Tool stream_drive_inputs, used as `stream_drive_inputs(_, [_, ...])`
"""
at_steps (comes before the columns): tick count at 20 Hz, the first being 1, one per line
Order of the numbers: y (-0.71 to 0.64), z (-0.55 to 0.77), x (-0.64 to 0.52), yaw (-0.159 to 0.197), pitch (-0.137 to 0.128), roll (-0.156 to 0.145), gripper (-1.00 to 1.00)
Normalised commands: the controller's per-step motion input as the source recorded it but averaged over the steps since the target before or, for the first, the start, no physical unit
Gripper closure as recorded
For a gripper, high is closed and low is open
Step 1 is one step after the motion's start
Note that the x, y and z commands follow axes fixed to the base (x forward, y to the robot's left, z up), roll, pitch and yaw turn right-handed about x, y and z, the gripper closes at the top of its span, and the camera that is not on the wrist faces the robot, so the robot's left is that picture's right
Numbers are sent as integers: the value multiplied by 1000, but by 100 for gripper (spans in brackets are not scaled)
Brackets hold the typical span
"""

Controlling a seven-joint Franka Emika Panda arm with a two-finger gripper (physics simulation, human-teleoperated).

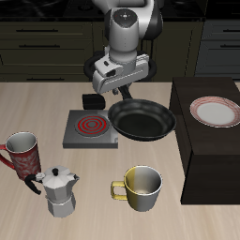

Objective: Place the frying pan on the top layer of the shelf

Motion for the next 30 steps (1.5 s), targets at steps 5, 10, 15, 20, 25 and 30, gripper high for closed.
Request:
stream_drive_inputs(5, [-8,60,56,-14,-7,-1,100])
stream_drive_inputs(10, [89,73,55,-4,-3,5,100])
stream_drive_inputs(15, [147,4,65,13,-2,23,100])
stream_drive_inputs(20, [163,81,79,3,-4,23,100])
stream_drive_inputs(25, [176,-11,65,13,0,29,100])
stream_drive_inputs(30, [221,38,85,19,-4,26,100])
